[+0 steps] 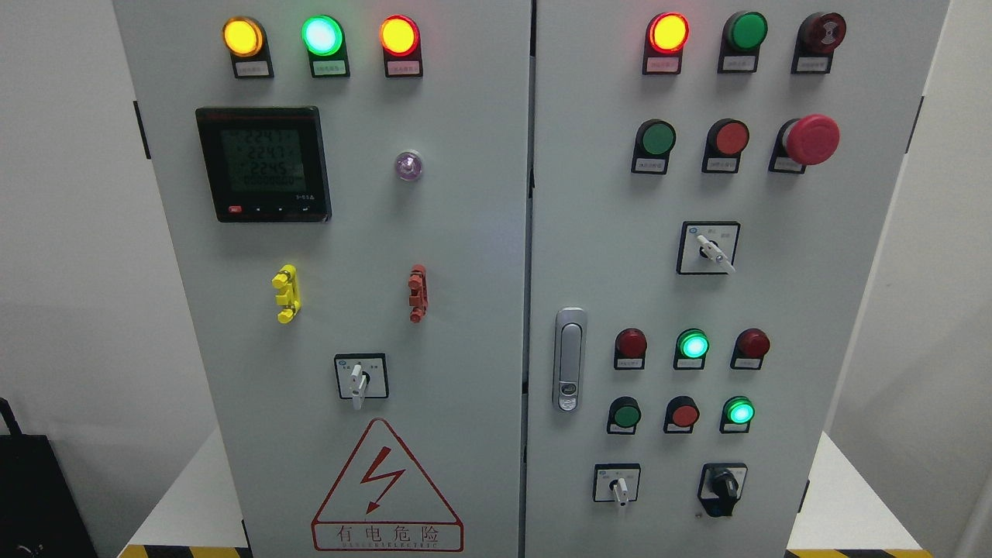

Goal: Turn on light switch 1

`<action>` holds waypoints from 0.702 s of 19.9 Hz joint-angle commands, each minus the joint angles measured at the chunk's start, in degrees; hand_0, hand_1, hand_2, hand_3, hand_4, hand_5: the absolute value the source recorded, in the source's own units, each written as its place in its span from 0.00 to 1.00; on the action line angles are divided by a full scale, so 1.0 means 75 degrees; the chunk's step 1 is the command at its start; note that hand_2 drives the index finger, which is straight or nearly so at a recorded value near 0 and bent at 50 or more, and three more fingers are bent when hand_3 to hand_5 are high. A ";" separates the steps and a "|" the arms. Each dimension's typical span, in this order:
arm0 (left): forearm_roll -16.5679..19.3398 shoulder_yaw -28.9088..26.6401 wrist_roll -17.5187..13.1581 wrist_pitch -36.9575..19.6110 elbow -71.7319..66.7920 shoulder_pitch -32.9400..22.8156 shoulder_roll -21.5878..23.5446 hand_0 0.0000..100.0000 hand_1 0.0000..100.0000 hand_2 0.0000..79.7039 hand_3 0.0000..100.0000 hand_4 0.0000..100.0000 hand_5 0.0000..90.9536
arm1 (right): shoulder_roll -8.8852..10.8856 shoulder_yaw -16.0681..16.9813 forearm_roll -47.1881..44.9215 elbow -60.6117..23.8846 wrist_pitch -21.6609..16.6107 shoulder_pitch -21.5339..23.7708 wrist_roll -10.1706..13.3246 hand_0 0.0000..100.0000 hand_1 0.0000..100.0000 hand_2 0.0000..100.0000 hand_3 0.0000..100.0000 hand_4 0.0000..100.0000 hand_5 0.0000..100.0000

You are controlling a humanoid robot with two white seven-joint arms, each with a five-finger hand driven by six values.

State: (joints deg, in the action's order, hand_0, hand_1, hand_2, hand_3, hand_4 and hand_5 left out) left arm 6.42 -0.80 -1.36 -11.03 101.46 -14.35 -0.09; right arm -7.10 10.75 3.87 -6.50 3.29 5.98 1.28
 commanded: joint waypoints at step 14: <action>-0.0001 0.0868 0.0989 0.0639 0.1261 0.0330 -0.0433 0.14 0.40 0.52 0.68 0.78 0.64 | -0.0003 -0.0004 0.0000 0.0000 -0.0005 0.0000 -0.0006 0.00 0.00 0.00 0.00 0.00 0.00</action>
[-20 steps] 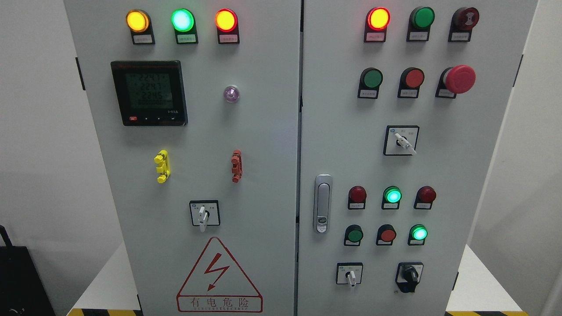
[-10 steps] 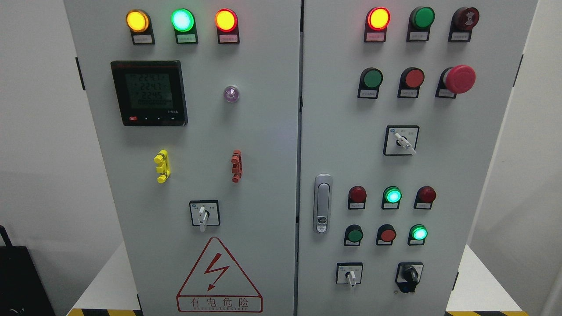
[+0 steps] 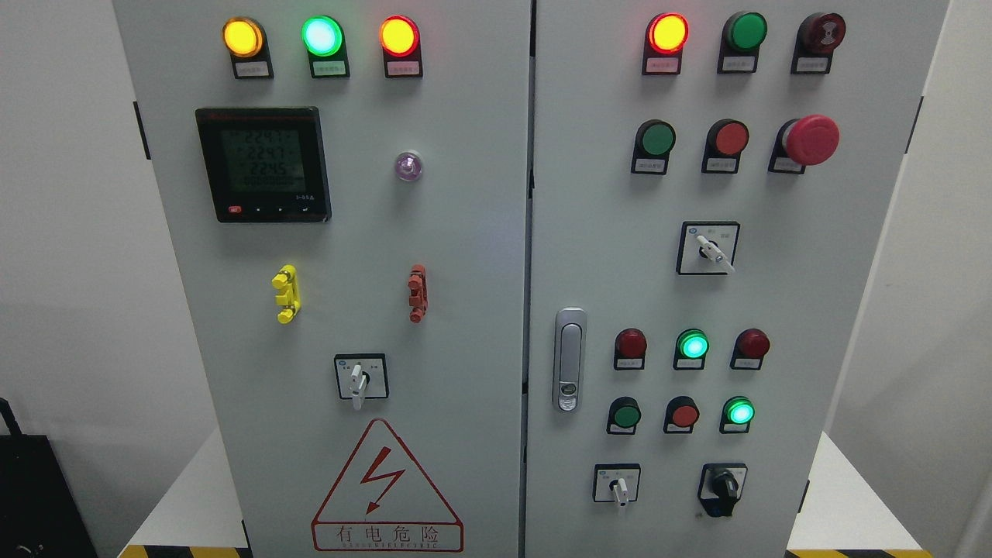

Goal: Turn on light switch 1

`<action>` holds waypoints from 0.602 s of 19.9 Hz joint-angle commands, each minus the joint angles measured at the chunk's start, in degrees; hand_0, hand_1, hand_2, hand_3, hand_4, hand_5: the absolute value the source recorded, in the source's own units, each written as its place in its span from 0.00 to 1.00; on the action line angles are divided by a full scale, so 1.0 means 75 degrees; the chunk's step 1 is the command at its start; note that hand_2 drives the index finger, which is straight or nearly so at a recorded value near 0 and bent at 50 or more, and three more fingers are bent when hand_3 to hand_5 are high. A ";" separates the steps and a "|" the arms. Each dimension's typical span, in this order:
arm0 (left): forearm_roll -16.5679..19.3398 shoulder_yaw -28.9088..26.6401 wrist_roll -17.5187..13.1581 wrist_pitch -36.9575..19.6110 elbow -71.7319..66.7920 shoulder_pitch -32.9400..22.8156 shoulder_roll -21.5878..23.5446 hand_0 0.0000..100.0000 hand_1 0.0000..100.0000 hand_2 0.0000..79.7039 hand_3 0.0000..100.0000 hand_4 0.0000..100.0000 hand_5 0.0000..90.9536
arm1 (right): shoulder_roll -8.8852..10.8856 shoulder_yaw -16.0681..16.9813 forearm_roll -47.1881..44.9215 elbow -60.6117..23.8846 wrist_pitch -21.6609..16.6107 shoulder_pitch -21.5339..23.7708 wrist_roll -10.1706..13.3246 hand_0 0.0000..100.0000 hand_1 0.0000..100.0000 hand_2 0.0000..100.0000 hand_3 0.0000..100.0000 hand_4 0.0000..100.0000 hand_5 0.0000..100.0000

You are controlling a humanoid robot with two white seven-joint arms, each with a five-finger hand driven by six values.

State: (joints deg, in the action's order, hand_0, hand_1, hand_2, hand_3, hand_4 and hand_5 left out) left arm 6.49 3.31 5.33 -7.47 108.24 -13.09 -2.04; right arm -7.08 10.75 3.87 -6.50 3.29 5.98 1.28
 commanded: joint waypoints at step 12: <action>0.0036 0.0438 0.1352 0.1440 0.0358 0.0855 -0.0361 0.13 0.48 0.59 0.74 0.82 0.70 | 0.0006 0.0008 0.0000 0.0000 -0.0005 0.0000 -0.0006 0.00 0.00 0.00 0.00 0.00 0.00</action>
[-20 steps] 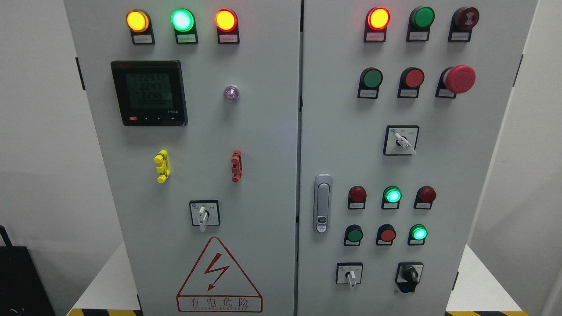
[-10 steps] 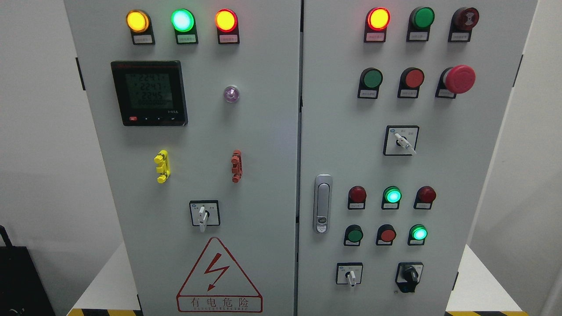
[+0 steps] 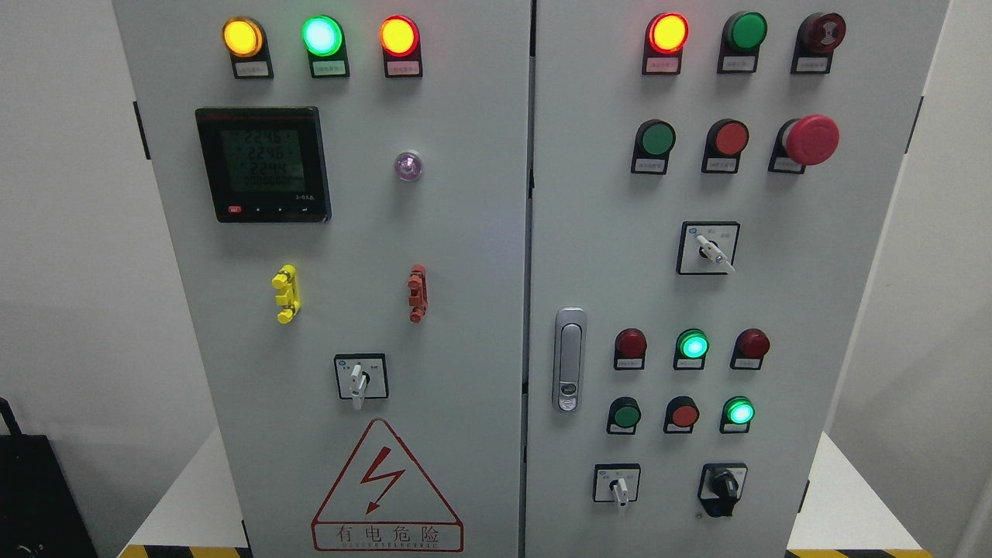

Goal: Turn on light switch 1

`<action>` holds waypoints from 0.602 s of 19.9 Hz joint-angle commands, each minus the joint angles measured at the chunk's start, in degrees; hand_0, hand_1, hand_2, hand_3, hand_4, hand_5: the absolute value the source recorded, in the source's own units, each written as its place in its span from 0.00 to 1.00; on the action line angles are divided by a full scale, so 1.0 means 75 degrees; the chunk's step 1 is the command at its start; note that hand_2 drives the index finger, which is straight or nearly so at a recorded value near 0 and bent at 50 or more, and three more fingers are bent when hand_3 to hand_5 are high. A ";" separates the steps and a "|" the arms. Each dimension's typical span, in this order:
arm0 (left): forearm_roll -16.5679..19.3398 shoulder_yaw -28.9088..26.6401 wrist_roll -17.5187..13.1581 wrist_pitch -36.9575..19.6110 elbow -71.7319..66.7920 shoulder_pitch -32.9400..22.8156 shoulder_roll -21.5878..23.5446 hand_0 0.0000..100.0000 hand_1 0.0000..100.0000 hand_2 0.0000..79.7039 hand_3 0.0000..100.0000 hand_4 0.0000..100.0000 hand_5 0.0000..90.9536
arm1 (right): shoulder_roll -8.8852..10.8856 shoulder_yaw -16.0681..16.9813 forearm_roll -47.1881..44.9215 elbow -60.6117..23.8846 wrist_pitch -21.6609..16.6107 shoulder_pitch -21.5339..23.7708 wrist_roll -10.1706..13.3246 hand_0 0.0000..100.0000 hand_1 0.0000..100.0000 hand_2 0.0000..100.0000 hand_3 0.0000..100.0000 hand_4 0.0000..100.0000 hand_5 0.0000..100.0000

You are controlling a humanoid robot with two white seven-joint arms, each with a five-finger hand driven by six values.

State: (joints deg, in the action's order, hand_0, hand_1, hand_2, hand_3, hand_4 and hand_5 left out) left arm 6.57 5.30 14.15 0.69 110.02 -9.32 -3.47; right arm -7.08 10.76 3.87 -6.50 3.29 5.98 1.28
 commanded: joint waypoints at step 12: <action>0.0518 0.0512 0.1125 0.0973 0.0085 0.1031 -0.0299 0.11 0.52 0.63 0.78 0.84 0.74 | 0.0007 -0.0004 0.0000 0.0000 -0.0005 0.0000 -0.0006 0.00 0.00 0.00 0.00 0.00 0.00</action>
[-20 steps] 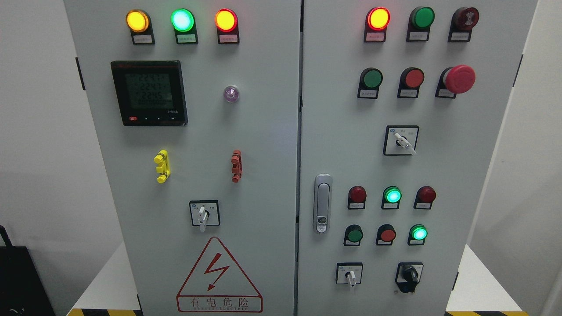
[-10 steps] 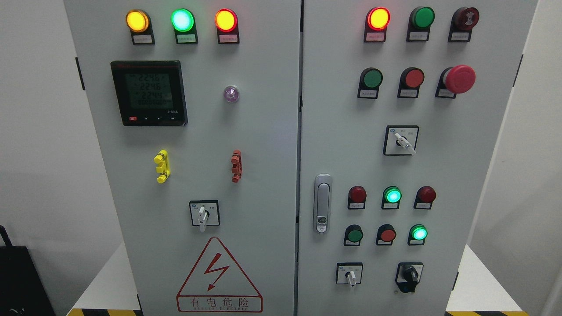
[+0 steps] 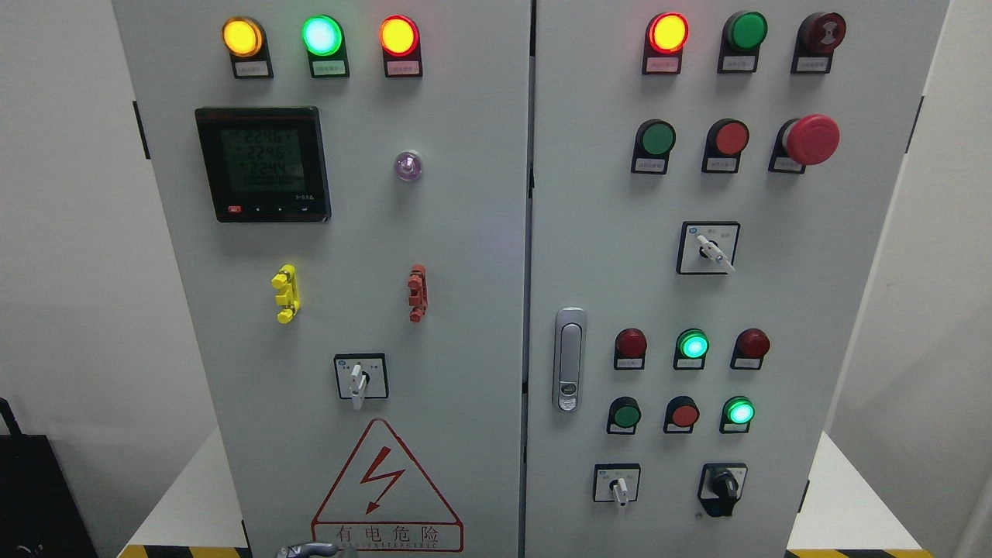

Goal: Turn on light switch 1

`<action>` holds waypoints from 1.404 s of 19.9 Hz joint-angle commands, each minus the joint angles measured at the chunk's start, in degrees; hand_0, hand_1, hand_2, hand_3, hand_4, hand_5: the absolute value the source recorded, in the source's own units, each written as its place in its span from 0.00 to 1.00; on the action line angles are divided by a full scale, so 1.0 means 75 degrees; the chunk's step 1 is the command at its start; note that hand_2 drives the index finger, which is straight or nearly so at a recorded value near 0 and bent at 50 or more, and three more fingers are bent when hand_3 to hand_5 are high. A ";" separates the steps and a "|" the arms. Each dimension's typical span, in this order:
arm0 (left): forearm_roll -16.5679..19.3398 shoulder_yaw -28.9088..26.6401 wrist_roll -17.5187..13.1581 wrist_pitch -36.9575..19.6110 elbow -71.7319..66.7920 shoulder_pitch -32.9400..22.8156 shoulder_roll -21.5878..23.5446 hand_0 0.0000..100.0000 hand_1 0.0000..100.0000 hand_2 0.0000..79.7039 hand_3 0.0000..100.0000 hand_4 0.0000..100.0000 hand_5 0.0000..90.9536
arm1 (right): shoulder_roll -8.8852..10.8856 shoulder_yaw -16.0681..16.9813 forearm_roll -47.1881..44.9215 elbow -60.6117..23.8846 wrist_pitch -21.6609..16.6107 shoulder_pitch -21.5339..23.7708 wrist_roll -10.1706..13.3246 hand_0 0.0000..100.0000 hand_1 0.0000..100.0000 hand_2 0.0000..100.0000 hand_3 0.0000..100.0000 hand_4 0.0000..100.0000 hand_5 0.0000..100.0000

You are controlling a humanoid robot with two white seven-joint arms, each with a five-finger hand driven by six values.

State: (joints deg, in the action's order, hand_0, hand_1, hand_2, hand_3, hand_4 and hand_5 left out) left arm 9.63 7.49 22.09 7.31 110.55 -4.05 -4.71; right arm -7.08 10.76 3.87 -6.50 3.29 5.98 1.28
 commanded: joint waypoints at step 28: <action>0.0064 0.0337 0.0536 0.1322 -0.0033 0.1699 -0.0262 0.13 0.61 0.66 0.87 0.88 0.87 | -0.0005 -0.0005 0.0000 0.0000 -0.0005 0.0000 -0.0006 0.00 0.00 0.00 0.00 0.00 0.00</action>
State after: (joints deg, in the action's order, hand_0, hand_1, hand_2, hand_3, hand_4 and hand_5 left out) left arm 10.23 9.80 26.00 16.82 110.46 6.54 -6.32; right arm -7.10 10.75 3.87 -6.50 3.29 5.98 1.28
